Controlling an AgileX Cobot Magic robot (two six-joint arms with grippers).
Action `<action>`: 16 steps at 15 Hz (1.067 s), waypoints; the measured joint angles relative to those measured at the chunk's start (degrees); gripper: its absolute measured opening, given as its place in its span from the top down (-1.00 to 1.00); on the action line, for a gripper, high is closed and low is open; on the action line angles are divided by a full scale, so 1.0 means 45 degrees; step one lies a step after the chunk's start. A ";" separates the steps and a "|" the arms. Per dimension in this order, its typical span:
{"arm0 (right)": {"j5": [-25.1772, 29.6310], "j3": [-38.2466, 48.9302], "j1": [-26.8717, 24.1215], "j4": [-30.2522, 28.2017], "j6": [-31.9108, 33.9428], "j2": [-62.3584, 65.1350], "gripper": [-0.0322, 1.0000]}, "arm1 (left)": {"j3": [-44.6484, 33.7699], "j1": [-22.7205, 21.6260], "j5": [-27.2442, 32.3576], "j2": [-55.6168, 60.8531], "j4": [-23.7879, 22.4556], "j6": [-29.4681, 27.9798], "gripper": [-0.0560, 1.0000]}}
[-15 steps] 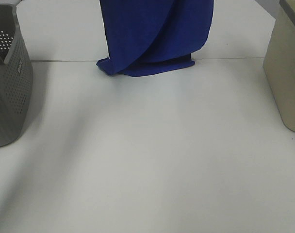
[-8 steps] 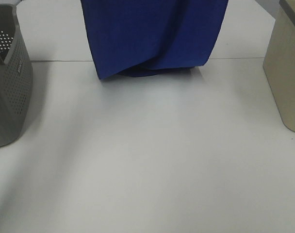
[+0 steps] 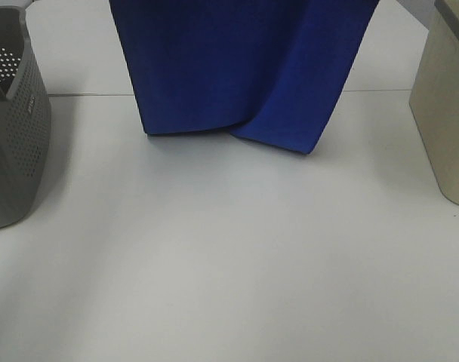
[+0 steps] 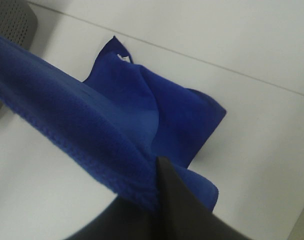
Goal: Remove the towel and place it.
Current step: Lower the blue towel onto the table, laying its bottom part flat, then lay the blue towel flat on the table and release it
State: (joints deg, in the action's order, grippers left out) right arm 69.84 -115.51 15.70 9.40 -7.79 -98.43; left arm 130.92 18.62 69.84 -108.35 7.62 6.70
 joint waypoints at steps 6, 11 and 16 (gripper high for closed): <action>-0.0013 0.4202 0.0025 0.0675 0.0255 0.3081 0.91 | -0.7066 0.0229 -0.0064 0.4163 0.0662 0.0000 0.89; -0.0064 0.7296 0.0051 0.1451 0.0879 0.5437 0.91 | -0.9880 0.0267 -0.0255 0.6379 0.1273 0.0000 0.89; -0.0102 1.0733 0.0051 0.2559 0.1502 0.7436 0.91 | -1.2541 0.0267 -0.0267 0.7843 0.2152 0.0000 0.89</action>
State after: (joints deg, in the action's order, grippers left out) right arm 69.39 -67.21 15.93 20.91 -1.03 -64.97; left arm 74.48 19.82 68.64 -73.05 17.30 6.70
